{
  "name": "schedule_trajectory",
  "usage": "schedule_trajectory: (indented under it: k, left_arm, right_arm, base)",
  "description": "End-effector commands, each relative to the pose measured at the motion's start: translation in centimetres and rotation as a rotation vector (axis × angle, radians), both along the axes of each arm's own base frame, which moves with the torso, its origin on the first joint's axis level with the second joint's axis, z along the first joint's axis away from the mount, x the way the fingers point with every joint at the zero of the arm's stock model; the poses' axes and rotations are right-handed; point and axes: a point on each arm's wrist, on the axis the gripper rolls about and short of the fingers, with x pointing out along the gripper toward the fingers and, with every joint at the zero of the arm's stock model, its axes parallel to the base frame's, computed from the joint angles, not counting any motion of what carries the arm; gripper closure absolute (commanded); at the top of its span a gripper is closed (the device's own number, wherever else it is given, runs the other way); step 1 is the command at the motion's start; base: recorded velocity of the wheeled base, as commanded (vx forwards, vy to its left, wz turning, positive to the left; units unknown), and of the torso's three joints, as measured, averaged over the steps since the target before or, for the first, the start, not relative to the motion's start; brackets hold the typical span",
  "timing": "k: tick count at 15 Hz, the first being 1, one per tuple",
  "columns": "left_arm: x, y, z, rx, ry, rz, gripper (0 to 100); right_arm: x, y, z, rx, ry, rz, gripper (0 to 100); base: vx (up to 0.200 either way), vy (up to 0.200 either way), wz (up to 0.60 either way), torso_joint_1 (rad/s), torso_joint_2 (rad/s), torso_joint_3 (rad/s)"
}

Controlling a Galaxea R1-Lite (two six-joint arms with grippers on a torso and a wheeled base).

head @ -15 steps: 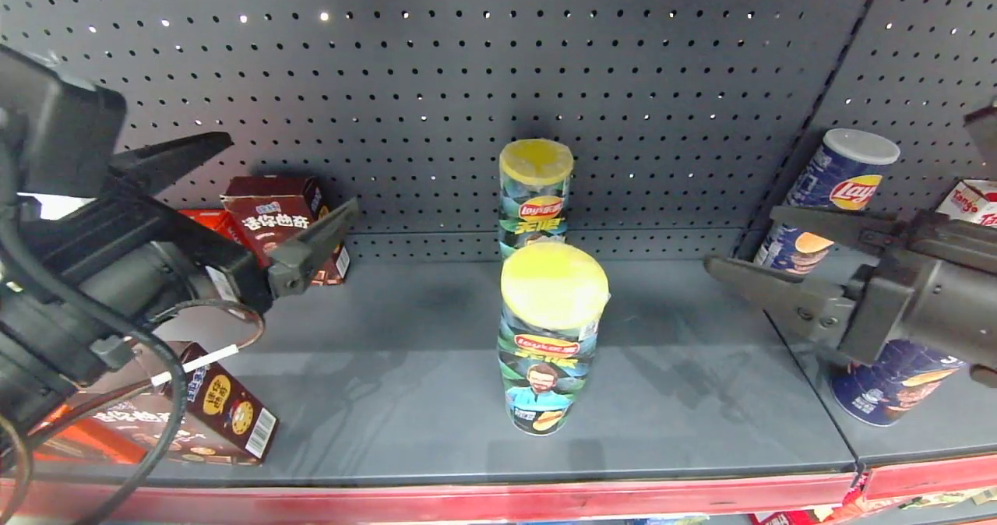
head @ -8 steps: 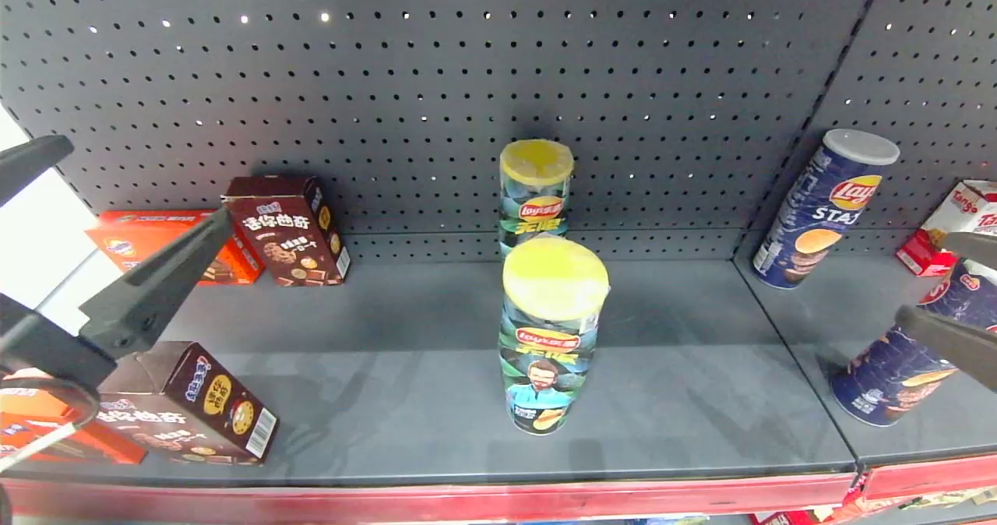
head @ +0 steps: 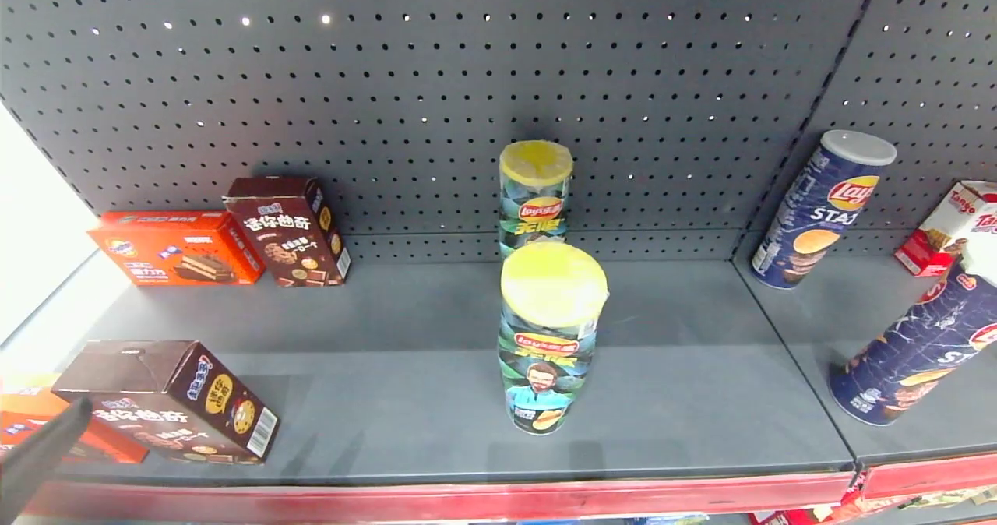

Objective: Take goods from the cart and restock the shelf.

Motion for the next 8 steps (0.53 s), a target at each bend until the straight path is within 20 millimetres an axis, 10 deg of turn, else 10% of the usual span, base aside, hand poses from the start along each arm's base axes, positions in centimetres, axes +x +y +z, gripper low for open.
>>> schedule_trajectory:
  k: [1, 8]
  left_arm:
    - [-3.8, 2.4, -1.5, -0.022, -0.045, -0.006, 0]
    - [-5.6, 3.4, -7.6, 0.037, 0.057, 0.001, 0]
  right_arm:
    - [-1.9, -1.0, -3.1, 0.018, -0.027, -0.023, 0]
    - [-2.1, -1.1, -8.1, -0.011, 0.036, -0.049, 0]
  base:
    - [0.0, 0.0, 0.0, 0.0, 0.0, 0.0]
    - [0.0, 0.0, 0.0, 0.0, 0.0, 0.0]
